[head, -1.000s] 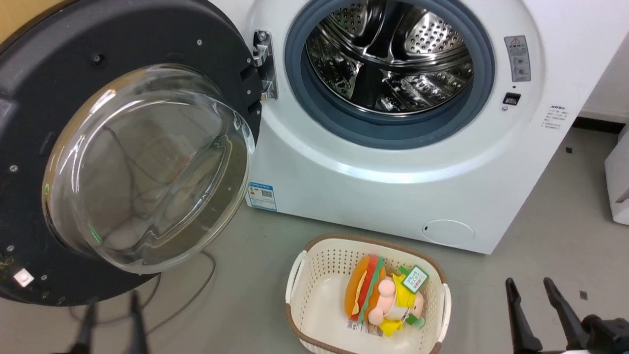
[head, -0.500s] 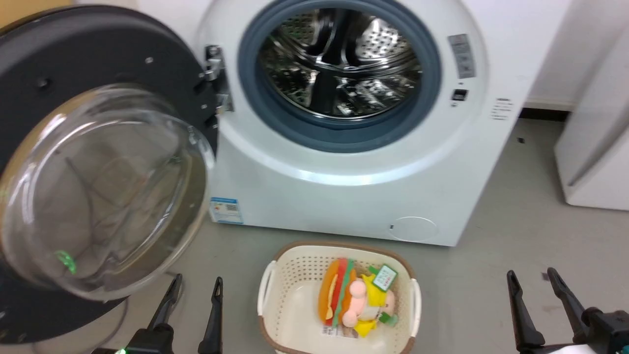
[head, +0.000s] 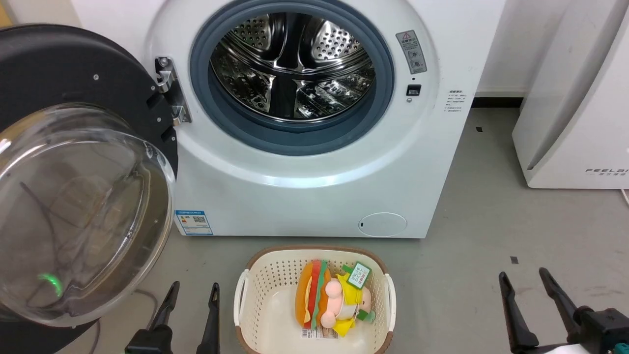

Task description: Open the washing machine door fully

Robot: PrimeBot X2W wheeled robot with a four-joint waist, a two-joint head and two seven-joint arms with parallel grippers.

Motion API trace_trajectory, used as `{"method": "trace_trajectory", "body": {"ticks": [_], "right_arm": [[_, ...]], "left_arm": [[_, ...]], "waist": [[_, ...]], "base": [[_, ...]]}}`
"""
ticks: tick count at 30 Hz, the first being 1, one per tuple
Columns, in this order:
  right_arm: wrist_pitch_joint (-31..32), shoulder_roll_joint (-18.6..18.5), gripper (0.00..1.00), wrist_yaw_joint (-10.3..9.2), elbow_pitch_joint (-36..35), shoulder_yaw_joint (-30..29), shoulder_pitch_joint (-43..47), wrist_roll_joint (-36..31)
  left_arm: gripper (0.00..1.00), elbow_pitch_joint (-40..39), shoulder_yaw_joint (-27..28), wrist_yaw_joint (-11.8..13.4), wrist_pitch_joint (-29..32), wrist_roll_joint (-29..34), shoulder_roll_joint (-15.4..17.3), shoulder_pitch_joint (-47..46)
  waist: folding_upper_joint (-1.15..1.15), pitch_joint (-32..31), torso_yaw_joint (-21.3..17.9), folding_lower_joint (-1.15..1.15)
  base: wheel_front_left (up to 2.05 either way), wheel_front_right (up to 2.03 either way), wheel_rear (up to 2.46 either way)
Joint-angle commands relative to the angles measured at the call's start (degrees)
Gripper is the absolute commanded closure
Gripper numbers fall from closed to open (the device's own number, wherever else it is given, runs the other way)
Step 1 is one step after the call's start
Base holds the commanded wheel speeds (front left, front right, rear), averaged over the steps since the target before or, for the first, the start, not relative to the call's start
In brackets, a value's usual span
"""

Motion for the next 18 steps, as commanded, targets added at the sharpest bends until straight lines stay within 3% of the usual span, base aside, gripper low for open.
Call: {"method": "trace_trajectory", "body": {"ticks": [1, 7, 8, 18], "right_arm": [[-0.2, 0.2, 0.00, 0.03, 0.3, 0.2, 1.0, 0.2], [-0.5, 0.2, 0.00, 0.03, 1.3, 0.3, 0.7, 0.9], [-0.6, 0.2, 1.00, 0.03, 1.5, 0.3, 0.7, 1.1], [-0.2, 0.0, 1.00, 0.00, 2.0, 0.5, -0.8, 0.2]], "left_arm": [[0.00, 0.2, 0.0, 0.3, -0.2, -0.3, 0.3, 0.0], [0.00, 1.0, -0.5, -0.1, -0.6, -1.2, 0.6, -0.5], [1.00, 1.2, -0.6, -0.1, -0.6, -1.2, 0.6, -0.5], [1.00, 0.9, -0.3, 0.0, 0.8, -0.7, 0.1, -0.5]], "waist": [[0.00, 0.0, -0.1, 0.00], [0.00, 0.3, -0.4, 0.00], [0.00, 0.3, -0.4, 0.00], [0.00, 0.3, -0.5, 0.00]], "base": [[0.00, 0.00, 0.00], [0.00, 0.00, 0.00], [0.00, 0.00, 0.00], [0.00, 0.00, 0.00]]}}
